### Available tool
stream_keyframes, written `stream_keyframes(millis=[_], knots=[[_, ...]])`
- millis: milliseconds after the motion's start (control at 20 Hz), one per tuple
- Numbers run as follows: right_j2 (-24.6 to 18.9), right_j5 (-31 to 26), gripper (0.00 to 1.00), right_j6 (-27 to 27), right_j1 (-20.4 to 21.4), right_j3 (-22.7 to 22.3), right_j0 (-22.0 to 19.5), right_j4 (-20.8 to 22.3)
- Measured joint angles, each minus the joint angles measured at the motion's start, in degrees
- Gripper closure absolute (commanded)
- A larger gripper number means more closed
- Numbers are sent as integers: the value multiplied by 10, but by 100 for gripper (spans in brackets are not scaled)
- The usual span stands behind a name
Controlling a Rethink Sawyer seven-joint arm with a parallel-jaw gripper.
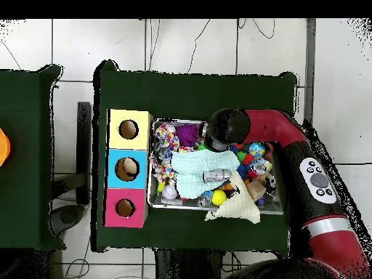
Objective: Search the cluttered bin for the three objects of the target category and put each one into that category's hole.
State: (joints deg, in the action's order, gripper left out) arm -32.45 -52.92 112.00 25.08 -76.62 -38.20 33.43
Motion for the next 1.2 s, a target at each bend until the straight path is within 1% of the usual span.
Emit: stream_keyframes(millis=[300,700,1200], knots=[[0,0,0,0,-9,0,-1,0],[0,0,0,0,-32,0,-2,0],[0,0,0,0,-25,-1,-6,0]])
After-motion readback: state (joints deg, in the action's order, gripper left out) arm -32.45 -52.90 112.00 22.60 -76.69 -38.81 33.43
